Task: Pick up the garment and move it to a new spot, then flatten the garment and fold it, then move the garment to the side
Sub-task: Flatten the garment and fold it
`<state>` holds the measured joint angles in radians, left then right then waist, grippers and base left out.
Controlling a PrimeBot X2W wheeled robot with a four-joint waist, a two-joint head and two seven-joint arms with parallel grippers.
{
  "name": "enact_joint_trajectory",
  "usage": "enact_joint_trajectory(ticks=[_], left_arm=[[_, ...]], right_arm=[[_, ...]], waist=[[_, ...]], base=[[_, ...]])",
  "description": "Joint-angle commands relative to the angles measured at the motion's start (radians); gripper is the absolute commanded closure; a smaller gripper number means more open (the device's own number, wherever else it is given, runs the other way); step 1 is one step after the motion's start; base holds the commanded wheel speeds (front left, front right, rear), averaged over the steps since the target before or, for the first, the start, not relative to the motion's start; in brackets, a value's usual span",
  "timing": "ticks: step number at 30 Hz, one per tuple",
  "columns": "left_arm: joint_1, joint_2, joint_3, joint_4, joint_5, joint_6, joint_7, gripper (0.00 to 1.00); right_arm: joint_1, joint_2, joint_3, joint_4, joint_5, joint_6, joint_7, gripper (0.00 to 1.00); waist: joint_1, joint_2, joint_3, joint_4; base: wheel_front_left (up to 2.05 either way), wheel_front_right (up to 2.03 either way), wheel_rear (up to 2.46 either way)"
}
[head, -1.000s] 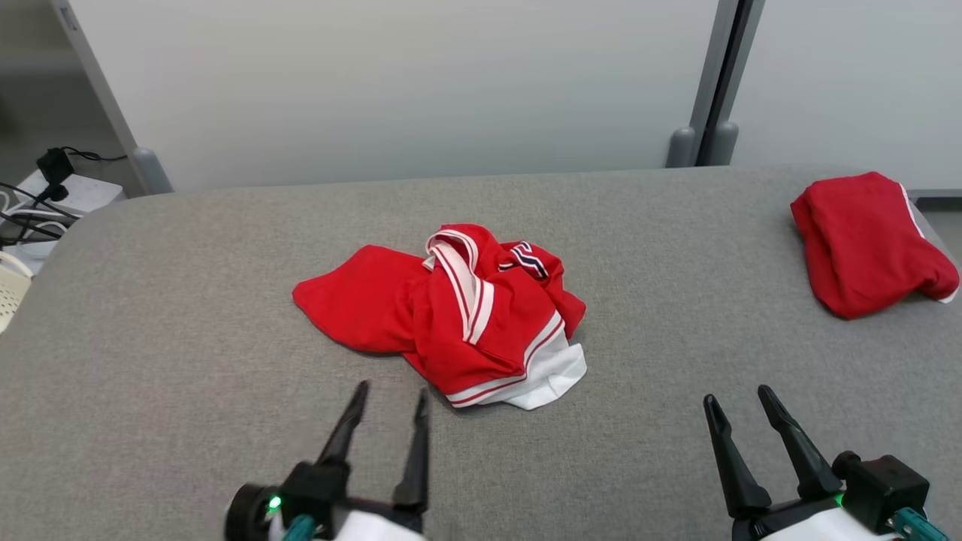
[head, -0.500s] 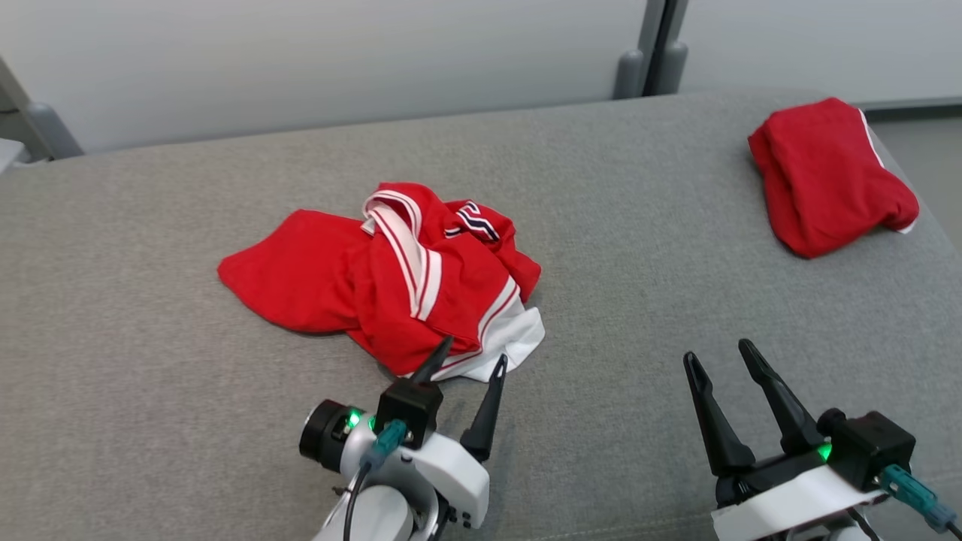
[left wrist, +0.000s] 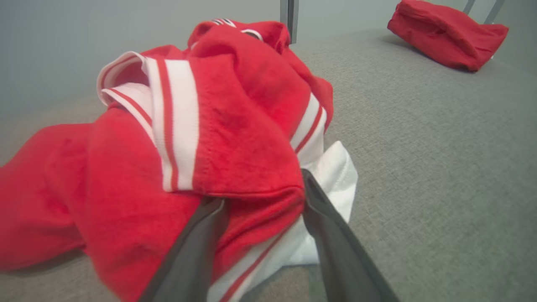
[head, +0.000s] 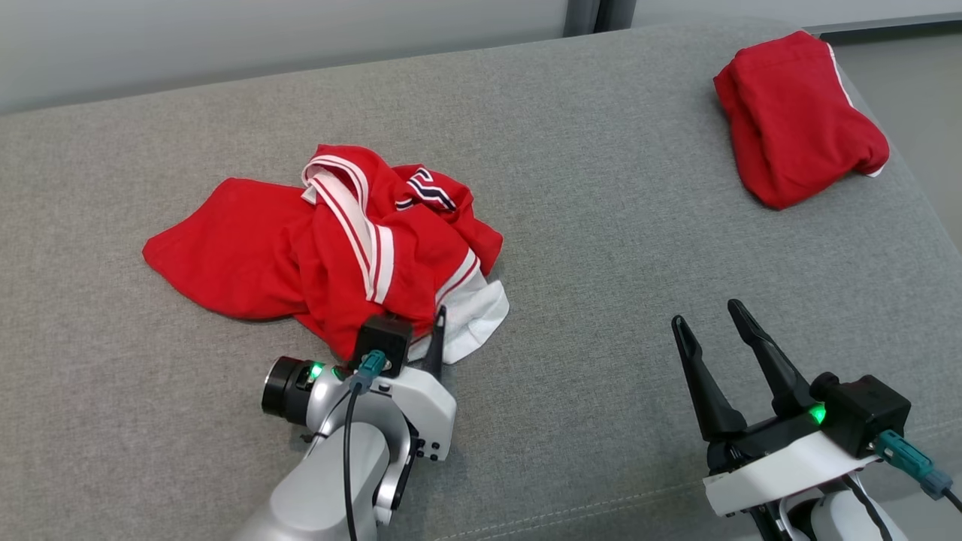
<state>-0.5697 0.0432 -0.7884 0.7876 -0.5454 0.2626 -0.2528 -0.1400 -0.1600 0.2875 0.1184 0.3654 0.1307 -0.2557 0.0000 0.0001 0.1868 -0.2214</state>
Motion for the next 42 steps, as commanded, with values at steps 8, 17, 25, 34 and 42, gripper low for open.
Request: enact_joint_trajectory(ticks=[8,17,25,34,42], left_arm=[[-0.005,0.007,0.161,-0.158,0.046,0.017,-0.009,1.00],[0.170,0.056,0.343,-0.381,0.140,-0.016,-0.009,1.00],[0.153,0.030,0.370,-0.416,0.188,-0.073,-0.009,1.00],[0.117,0.010,0.355,-0.420,0.201,-0.097,-0.009,1.00],[0.107,0.007,0.368,-0.500,0.183,-0.154,-0.009,1.00]], right_arm=[[-0.029,-0.020,0.010,-0.006,0.017,0.000,-0.006,0.00],[-0.157,0.007,0.082,0.216,0.164,0.000,-0.006,0.00],[-0.428,0.006,0.207,0.600,0.308,0.000,-0.006,0.00],[-0.528,0.050,0.294,0.851,0.437,0.000,0.018,0.55],[-0.574,0.029,0.364,0.806,0.556,0.000,-0.002,1.00]], waist=[[0.0000,-0.0001,-0.011,0.083],[0.0000,-0.0001,-0.027,0.239],[0.0000,-0.0001,0.009,0.366],[0.0000,-0.0001,0.028,0.400],[0.0000,-0.0001,0.027,0.356]], base=[[0.00,0.00,0.00],[0.00,0.00,0.00],[0.00,0.00,0.00],[0.00,0.00,0.00],[0.00,0.00,0.00]])
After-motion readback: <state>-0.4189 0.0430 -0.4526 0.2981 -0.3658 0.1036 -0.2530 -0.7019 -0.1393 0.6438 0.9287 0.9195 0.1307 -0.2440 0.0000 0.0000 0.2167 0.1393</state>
